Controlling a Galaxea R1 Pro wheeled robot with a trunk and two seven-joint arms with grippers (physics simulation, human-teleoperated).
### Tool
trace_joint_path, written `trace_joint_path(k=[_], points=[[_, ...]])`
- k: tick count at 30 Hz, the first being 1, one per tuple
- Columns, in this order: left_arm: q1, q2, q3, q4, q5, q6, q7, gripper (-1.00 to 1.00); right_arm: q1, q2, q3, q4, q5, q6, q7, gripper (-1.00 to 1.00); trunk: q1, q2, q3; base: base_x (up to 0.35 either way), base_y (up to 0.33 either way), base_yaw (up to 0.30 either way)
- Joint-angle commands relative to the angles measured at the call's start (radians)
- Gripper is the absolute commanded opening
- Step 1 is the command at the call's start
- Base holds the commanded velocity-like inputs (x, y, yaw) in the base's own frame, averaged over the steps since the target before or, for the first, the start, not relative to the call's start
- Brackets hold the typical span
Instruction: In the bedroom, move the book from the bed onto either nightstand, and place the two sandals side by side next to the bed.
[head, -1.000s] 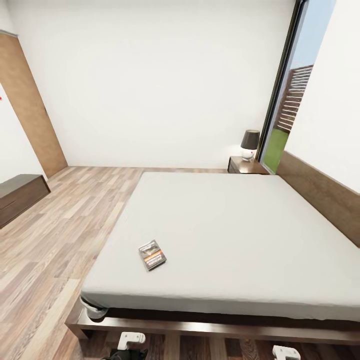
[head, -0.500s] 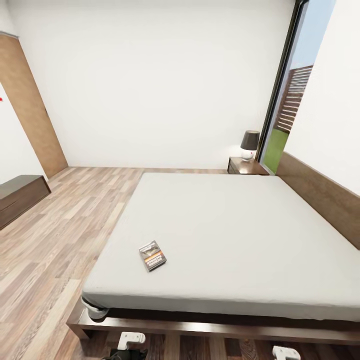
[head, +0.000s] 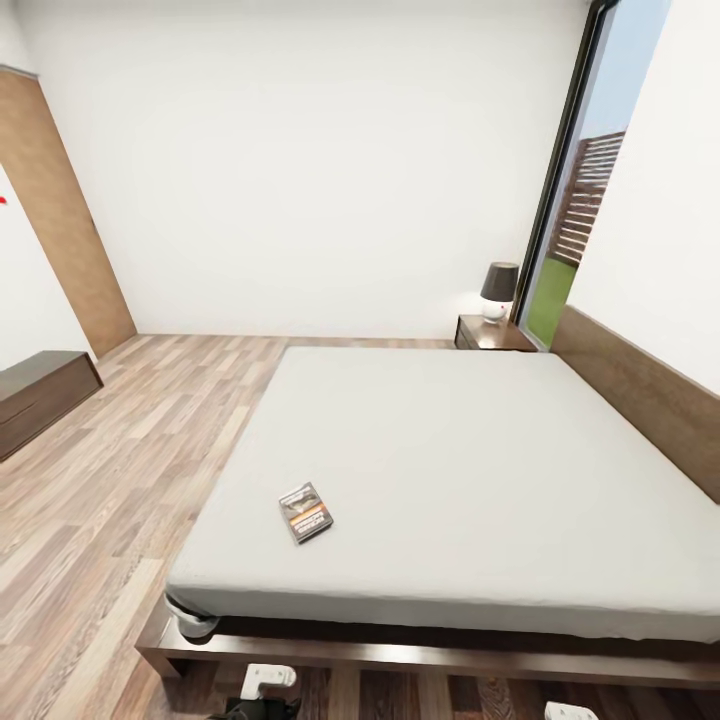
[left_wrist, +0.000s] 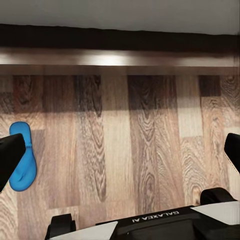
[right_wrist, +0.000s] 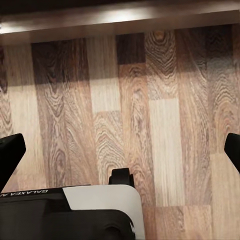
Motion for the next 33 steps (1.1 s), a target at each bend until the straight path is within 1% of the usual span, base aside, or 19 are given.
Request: trace_joint_path(k=[1,7,20,29,33], points=[[-0.001,-0.001,0.002,0.001,-0.002,-0.004,-0.002,1.00,-0.001,0.000,-0.009,0.001,0.010,-0.001,0.004,1.00,-0.004,0.006,0.002,0.000,0.000,0.000],[-0.001,-0.003,0.002,0.001,-0.002,-0.004,-0.002,1.00,-0.001,0.000,-0.009,0.003,0.011,-0.001,0.004,1.00,-0.027,0.048,0.021,0.000,0.000,0.000],[0.002,-0.003,0.002,0.001,-0.002,-0.004,-0.003,1.00,-0.001,0.000,-0.009,0.003,0.009,-0.001,0.004,1.00,-0.027,0.048,0.021,0.002,-0.001,0.000],[0.006,-0.003,0.002,0.001,-0.002,-0.002,-0.002,1.00,-0.001,0.001,-0.009,0.003,0.009,-0.001,0.003,1.00,-0.027,0.048,0.021,0.186,-0.138,0.000],[0.007,-0.003,0.002,0.001,-0.002,-0.002,-0.003,1.00,-0.001,0.001,-0.009,0.002,0.009,-0.001,0.003,1.00,-0.027,0.048,0.021,0.087,-0.054,0.000]])
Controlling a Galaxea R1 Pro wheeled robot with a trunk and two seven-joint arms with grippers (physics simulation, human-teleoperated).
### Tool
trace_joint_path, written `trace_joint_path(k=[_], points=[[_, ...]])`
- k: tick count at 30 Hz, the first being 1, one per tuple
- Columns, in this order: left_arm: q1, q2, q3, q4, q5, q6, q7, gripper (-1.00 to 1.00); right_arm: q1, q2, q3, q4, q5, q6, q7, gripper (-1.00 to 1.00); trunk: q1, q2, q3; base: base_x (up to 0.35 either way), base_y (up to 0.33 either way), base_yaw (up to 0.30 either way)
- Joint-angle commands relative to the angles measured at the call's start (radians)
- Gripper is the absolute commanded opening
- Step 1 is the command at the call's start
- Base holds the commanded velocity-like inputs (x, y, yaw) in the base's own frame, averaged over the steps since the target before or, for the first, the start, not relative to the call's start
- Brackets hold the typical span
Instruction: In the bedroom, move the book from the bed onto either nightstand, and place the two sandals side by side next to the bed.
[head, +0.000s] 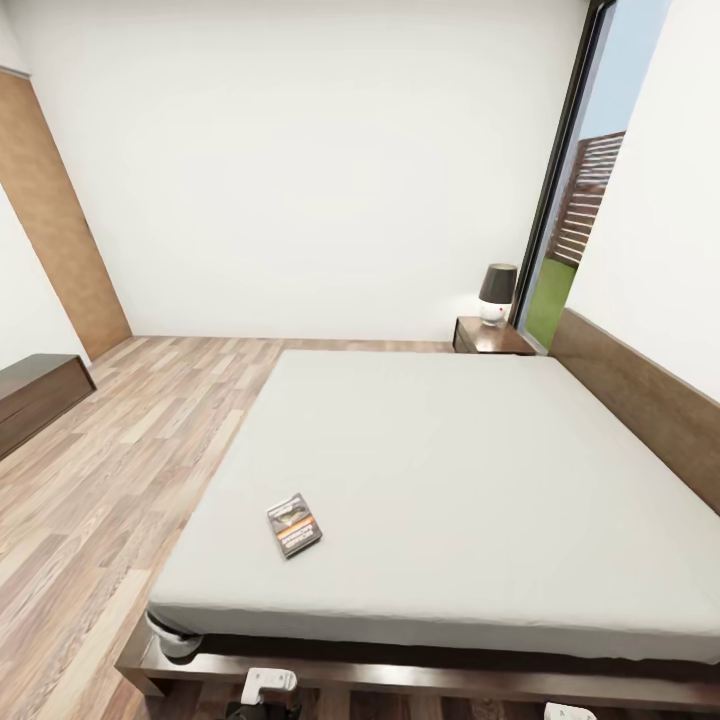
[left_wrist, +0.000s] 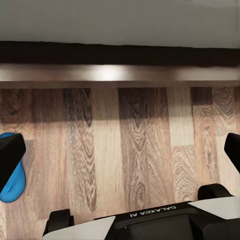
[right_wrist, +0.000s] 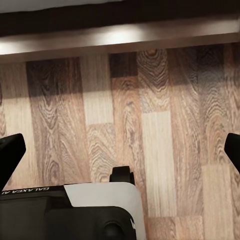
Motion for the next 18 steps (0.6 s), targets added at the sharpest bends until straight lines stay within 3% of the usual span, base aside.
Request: trace_joint_path(k=[1,6,18], points=[[-0.001,0.000,0.002,0.001,-0.002,-0.004,-0.002,1.00,-0.001,0.000,-0.009,0.000,0.010,-0.001,0.004,1.00,0.000,-0.001,-0.002,0.030,-0.019,0.000],[-0.001,0.000,0.002,0.001,-0.002,-0.004,-0.002,1.00,-0.001,0.000,-0.009,0.000,0.010,-0.001,0.004,1.00,0.000,-0.001,-0.002,0.086,-0.004,0.000],[-0.001,0.000,0.002,0.001,-0.002,-0.004,-0.002,1.00,-0.001,0.000,-0.009,0.000,0.010,-0.001,0.004,1.00,0.000,-0.001,-0.002,0.253,0.053,0.000]])
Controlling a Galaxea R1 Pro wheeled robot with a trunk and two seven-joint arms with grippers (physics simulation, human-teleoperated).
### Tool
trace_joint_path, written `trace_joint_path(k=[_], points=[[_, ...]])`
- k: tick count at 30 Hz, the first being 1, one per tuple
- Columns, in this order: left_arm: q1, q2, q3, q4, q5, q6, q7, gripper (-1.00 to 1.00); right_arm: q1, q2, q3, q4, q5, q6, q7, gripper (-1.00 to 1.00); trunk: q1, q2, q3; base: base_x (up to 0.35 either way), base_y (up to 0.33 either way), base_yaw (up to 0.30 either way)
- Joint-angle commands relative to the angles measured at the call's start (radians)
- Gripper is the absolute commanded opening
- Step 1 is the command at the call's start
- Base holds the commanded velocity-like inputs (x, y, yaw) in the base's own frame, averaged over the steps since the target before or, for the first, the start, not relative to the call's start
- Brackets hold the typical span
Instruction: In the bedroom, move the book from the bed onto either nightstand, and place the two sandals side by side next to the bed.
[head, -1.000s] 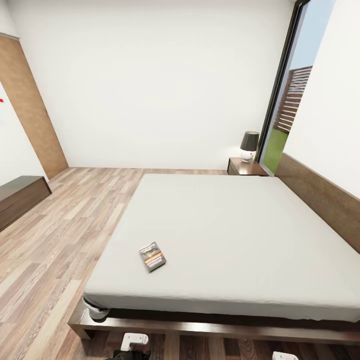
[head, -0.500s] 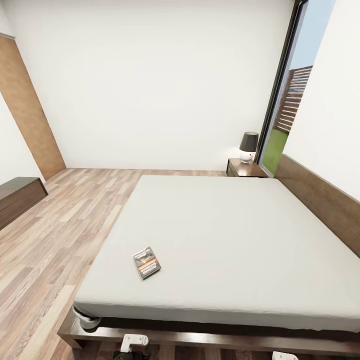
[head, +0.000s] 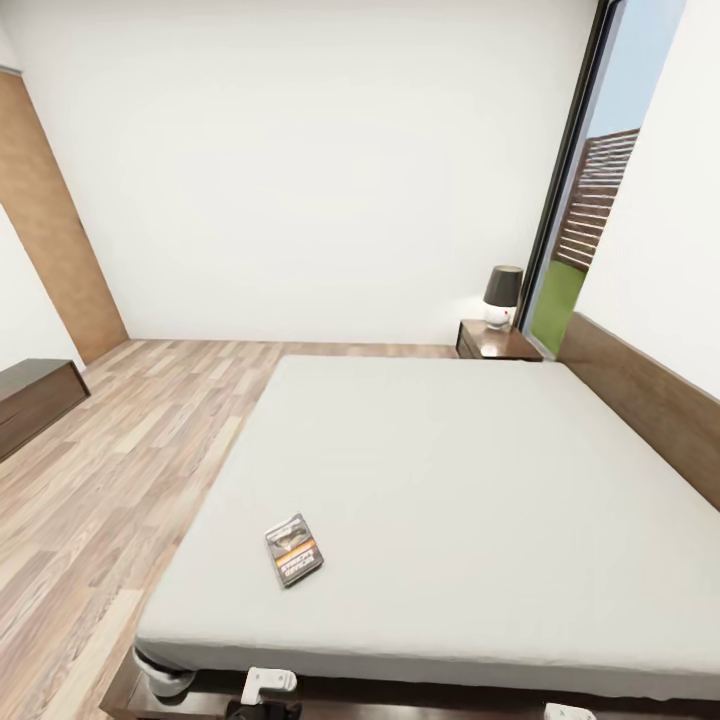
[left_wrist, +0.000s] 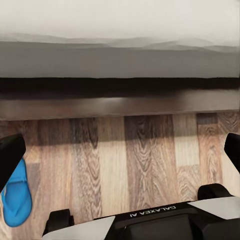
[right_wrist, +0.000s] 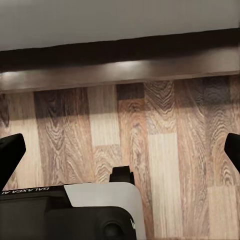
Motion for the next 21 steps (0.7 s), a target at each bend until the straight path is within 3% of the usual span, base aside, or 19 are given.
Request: trace_joint_path(k=[1,21], points=[[-0.001,0.000,0.002,0.001,-0.002,-0.004,-0.002,1.00,-0.001,0.000,-0.009,0.000,0.010,-0.001,0.004,1.00,0.000,-0.001,-0.002,0.053,0.010,0.000],[-0.001,-0.009,0.002,0.001,-0.001,-0.005,-0.002,1.00,-0.001,0.001,-0.009,0.000,0.010,-0.001,0.004,1.00,0.000,-0.001,-0.002,0.112,-0.071,0.000]])
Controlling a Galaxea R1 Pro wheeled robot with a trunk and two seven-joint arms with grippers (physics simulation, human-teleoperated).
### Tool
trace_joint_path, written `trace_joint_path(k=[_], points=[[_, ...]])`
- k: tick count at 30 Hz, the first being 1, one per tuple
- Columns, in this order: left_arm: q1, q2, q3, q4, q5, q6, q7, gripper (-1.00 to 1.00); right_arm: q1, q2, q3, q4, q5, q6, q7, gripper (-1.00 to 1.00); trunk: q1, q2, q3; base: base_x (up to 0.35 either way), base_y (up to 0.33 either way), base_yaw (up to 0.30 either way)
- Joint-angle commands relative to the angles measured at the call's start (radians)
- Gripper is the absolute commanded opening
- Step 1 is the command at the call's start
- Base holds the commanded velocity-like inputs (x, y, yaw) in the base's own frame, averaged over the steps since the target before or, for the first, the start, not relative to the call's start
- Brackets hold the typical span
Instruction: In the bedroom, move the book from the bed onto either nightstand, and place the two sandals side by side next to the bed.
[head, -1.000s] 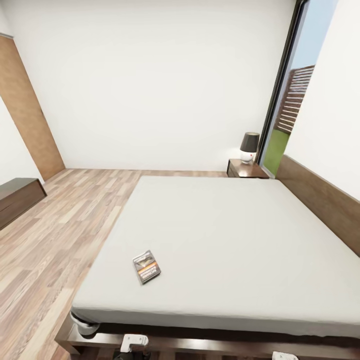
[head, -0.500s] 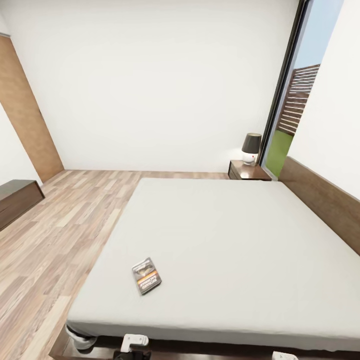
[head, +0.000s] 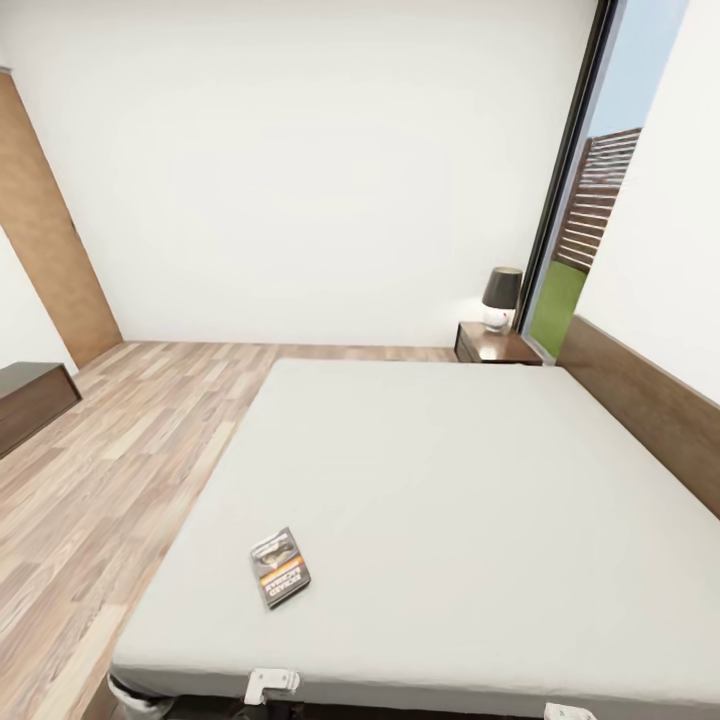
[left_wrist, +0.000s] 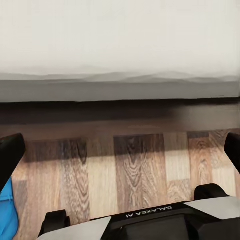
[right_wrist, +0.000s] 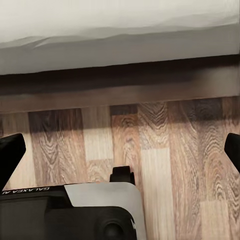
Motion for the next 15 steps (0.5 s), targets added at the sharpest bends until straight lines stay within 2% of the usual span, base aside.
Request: trace_joint_path(k=[1,8,15], points=[[-0.001,0.000,0.002,0.001,-0.002,-0.004,-0.002,1.00,-0.001,0.000,-0.009,0.000,0.010,-0.001,0.004,1.00,0.001,-0.001,-0.002,0.264,-0.003,0.000],[-0.001,0.000,0.002,0.001,-0.002,-0.004,-0.002,1.00,-0.001,-0.001,-0.009,0.000,0.009,-0.001,0.004,1.00,0.001,-0.001,-0.002,0.280,-0.001,0.000],[-0.001,0.000,0.002,0.001,-0.002,-0.004,-0.002,1.00,-0.001,-0.001,-0.009,0.000,0.010,-0.001,0.005,1.00,0.001,-0.001,-0.002,0.049,0.000,0.000]])
